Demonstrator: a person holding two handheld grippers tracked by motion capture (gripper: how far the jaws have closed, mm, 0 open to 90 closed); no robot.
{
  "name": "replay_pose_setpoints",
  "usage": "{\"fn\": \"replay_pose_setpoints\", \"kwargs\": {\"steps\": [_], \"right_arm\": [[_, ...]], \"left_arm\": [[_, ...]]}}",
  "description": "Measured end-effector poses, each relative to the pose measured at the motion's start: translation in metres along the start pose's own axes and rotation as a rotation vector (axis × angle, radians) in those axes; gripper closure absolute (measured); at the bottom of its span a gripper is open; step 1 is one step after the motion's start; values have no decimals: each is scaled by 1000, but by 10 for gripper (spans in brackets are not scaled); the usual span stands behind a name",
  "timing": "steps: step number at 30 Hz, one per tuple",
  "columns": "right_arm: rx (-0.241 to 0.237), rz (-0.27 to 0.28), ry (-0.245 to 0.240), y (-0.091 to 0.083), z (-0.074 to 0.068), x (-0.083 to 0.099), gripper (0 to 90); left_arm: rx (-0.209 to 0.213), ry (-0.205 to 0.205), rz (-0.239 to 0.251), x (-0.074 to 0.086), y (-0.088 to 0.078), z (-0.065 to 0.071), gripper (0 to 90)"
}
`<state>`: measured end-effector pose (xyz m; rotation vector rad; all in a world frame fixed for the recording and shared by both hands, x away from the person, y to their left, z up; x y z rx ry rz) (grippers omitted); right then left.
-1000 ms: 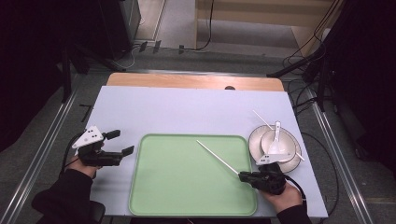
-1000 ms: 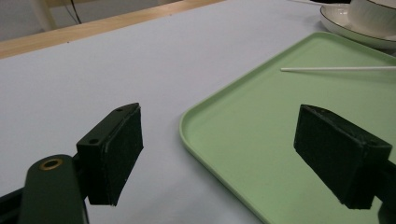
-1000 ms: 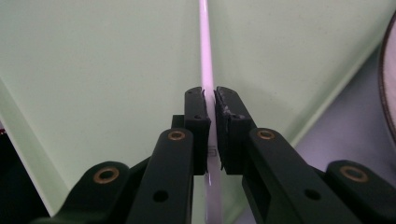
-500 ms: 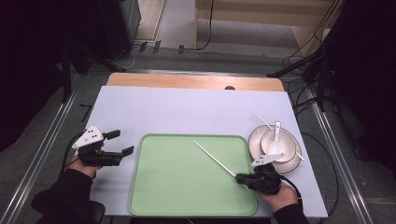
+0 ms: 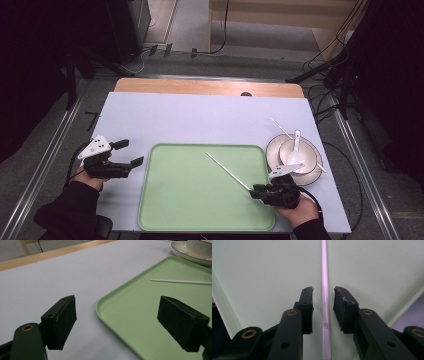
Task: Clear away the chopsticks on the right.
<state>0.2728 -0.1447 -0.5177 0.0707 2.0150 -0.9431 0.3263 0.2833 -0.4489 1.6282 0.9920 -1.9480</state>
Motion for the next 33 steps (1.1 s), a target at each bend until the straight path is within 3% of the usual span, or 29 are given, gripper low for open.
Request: {"fn": "replay_pose_setpoints", "kwargs": {"steps": [9, 14, 33], "right_arm": [[5, 111, 23, -19, 3, -21, 491], [26, 166, 21, -29, 4, -31, 451], [71, 252, 51, -60, 25, -44, 388]], "left_arm": [[0, 4, -7, 1, 0, 0, 156], [1, 6, -9, 1, -1, 0, 156], [0, 14, -30, 3, -4, 1, 156]]}}
Point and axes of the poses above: each handheld gripper's, and its own axes: y roughly forward along the jaws, x roughly out of its underside, z roughly to its right, the point moved 7 cm from there along y, roughly forward along the jaws, and after that the axes turned 14 degrees about z, right-handed, at the moved point
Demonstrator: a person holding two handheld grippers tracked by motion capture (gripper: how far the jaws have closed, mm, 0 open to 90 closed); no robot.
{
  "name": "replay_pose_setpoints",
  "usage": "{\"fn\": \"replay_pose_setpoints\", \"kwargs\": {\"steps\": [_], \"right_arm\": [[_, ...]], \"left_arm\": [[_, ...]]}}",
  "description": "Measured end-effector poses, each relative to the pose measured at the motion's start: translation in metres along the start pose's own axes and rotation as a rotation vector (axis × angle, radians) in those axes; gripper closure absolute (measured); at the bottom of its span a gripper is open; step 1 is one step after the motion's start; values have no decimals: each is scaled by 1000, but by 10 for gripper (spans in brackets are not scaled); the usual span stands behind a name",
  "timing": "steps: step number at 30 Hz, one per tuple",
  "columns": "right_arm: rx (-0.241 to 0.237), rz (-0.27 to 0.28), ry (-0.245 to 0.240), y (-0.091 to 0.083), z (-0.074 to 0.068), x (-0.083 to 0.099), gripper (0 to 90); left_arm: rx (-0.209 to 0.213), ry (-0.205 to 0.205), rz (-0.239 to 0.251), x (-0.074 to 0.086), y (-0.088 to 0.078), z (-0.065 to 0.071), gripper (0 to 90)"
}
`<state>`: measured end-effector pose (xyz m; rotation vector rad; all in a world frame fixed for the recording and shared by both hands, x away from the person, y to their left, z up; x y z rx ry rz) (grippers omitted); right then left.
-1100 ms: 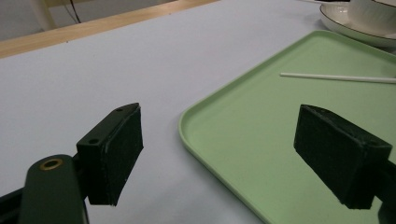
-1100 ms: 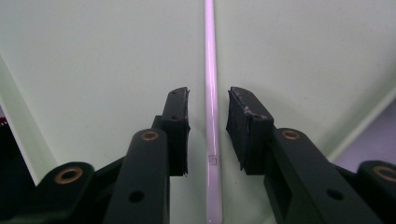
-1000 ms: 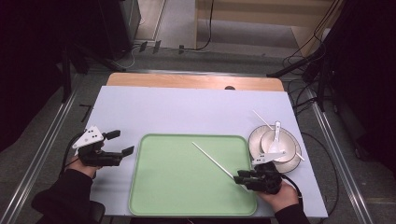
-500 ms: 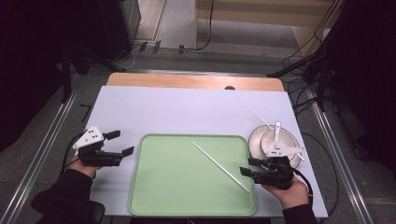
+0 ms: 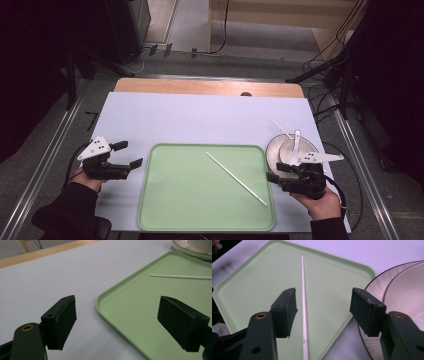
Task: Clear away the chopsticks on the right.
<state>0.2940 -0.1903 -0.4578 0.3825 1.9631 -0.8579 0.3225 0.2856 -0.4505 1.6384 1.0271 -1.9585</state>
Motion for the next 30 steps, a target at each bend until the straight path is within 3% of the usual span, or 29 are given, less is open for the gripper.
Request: {"fn": "replay_pose_setpoints", "kwargs": {"steps": [14, 30], "right_arm": [[76, 60, 42, -28, 31, -9, 384], [152, 95, 52, -47, 55, -16, 324]], "left_arm": [[0, 8, -15, 1, -3, 1, 156], [0, 10, -14, 1, -3, 0, 156]]}}
Point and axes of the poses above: each handheld gripper's, and its own axes: y roughly forward along the jaws, x roughly out of its underside, z roughly to its right, the point moved 7 cm from there along y, roughly forward along the jaws, and after that the axes turned 14 degrees about z, right-handed, at the moved point
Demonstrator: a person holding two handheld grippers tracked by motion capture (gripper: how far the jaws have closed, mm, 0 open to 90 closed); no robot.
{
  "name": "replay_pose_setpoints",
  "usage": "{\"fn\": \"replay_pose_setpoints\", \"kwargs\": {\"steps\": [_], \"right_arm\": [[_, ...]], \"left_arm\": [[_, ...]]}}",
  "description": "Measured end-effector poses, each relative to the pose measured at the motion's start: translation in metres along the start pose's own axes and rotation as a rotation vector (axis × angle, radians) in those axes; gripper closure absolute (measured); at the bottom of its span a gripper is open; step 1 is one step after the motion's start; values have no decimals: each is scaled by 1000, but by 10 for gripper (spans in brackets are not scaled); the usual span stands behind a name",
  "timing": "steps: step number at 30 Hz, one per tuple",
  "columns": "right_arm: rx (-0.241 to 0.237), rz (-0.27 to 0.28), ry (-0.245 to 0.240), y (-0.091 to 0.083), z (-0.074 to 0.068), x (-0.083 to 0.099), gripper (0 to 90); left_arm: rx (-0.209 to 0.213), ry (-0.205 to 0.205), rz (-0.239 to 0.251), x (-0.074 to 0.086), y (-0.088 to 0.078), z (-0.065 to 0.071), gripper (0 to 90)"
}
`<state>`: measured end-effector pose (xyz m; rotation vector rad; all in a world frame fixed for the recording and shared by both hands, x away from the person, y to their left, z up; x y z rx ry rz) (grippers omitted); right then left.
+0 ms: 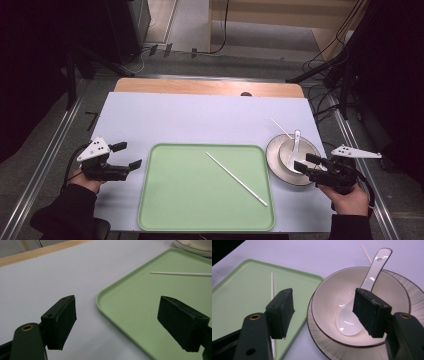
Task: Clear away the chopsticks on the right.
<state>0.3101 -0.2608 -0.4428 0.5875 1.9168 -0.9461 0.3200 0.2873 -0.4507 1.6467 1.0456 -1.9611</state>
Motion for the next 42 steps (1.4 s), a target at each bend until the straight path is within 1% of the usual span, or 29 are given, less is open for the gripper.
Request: {"fn": "replay_pose_setpoints", "kwargs": {"steps": [4, 9, 11, 13, 16, 19, 20, 24, 26, 27, 28, 29, 31, 32, 33, 35, 36, 38, 42], "right_arm": [[11, 12, -2, -3, 5, -1, 298], [16, 12, -5, -5, 11, -2, 282], [30, 12, -5, -7, 14, -2, 278], [61, 16, -13, -8, 19, -4, 278], [69, 20, -13, -12, 23, -5, 279], [82, 30, -3, -16, 31, -5, 279], [92, 28, 0, -19, 36, -4, 280], [103, 24, 10, -22, 43, -2, 290], [117, 22, 17, -23, 47, -1, 298], [117, 22, 17, -23, 47, -1, 298], [129, 21, 29, -25, 53, 0, 305], [136, 26, 27, -26, 56, 1, 312], [142, 27, 32, -27, 58, 1, 319], [150, 27, 42, -28, 61, 2, 325], [171, 28, 46, -30, 67, 3, 339], [188, 25, 59, -31, 72, 6, 353], [188, 25, 59, -31, 72, 6, 353], [198, 19, 70, -31, 79, 9, 366], [207, 23, 81, -33, 84, 11, 395]], "left_arm": [[-1, -2, 0, 0, 0, 0, 156], [0, -1, -1, 0, 0, 0, 156], [0, -1, 1, 0, 0, 0, 156], [1, -1, 0, 0, 0, 0, 156], [1, -1, 0, 0, 0, 0, 156], [1, 0, 0, 0, 0, 0, 156], [1, -2, 0, 0, 0, 0, 156], [1, -2, 0, 0, 0, 0, 156], [1, -1, 0, 0, 0, 0, 156], [1, -1, 0, 0, 0, 0, 156], [1, -1, 0, 0, 0, 0, 156], [1, -2, -1, 0, 0, 0, 156], [1, -2, 0, 0, 0, 0, 156], [1, -2, -1, 0, 0, 0, 156], [-1, -1, -1, 0, 0, 0, 156], [1, -2, -1, 0, 0, 0, 156], [1, -2, -1, 0, 0, 0, 156], [0, -2, -2, 0, 0, 1, 156], [1, -2, -1, 0, 0, 1, 156]]}}
Point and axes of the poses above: each handheld gripper's, and its own axes: y roughly forward along the jaws, x roughly out of its underside, z roughly to its right, the point moved 7 cm from there along y, roughly forward along the jaws, and after that the axes turned 14 degrees about z, right-handed, at the moved point
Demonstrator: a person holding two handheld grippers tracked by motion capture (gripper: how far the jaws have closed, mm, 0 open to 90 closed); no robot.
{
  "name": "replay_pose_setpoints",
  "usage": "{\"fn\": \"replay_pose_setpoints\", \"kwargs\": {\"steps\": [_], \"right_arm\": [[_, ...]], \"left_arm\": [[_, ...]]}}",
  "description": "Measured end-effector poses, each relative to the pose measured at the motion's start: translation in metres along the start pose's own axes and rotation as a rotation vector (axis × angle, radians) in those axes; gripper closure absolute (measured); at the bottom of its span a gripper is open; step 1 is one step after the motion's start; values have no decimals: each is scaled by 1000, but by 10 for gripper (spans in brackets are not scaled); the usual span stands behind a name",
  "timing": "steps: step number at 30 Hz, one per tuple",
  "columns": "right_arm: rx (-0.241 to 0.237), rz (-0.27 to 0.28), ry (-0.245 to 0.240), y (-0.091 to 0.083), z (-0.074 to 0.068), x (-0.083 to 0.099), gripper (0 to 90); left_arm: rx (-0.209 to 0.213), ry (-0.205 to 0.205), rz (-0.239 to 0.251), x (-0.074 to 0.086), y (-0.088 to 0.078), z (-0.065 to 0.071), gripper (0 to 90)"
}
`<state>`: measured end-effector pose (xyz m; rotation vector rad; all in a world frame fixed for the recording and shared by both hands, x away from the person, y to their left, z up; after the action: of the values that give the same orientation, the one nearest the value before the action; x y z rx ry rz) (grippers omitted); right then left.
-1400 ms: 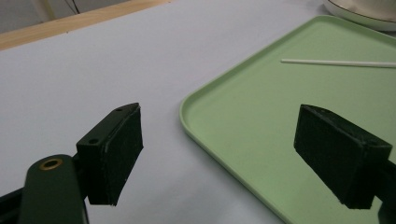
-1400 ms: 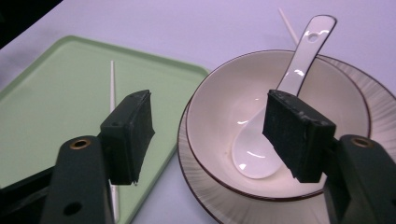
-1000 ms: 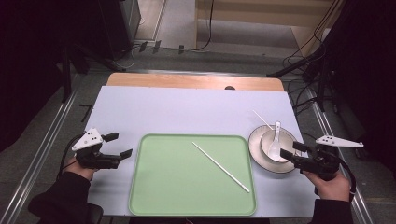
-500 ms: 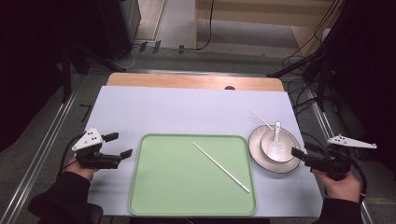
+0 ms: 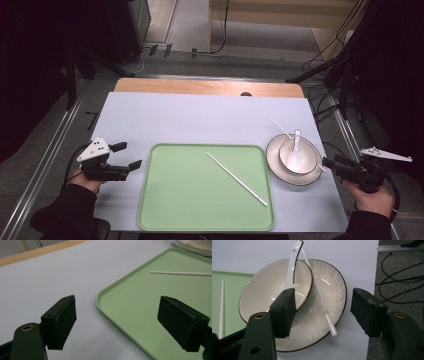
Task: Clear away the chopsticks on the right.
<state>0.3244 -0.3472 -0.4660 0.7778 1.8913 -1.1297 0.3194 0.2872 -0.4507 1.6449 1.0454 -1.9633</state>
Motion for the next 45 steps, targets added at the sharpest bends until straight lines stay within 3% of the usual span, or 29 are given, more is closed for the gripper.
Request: {"fn": "replay_pose_setpoints", "kwargs": {"steps": [6, 11, 14, 23, 31, 34, 45], "right_arm": [[16, -3, -11, 2, 6, 3, 456], [10, -15, -30, 6, 7, 9, 558], [19, -32, -65, 9, 6, 12, 625], [8, -70, -83, 19, 5, 17, 708], [6, -115, -103, 29, 5, 23, 743], [8, -137, -88, 31, 6, 26, 758], [3, -166, -92, 39, 7, 28, 790]], "left_arm": [[-1, 0, -1, 0, 0, 0, 156], [-1, 1, -1, 0, 0, 0, 156], [-1, 1, -1, 0, 0, 0, 156], [-1, 1, -3, 0, 0, 0, 156], [-3, 1, -2, 0, 0, 0, 156], [-2, 1, -3, 0, 0, 0, 156], [-3, 2, -3, 0, 0, 0, 156]]}}
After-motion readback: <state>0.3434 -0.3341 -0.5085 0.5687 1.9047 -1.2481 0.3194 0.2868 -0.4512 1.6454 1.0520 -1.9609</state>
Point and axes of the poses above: each handheld gripper's, and its own axes: y roughly forward along the jaws, x roughly out of its underside, z roughly to its right, the point moved 7 cm from there along y, roughly forward along the jaws, and after that the axes turned 14 degrees about z, right-handed, at the moved point
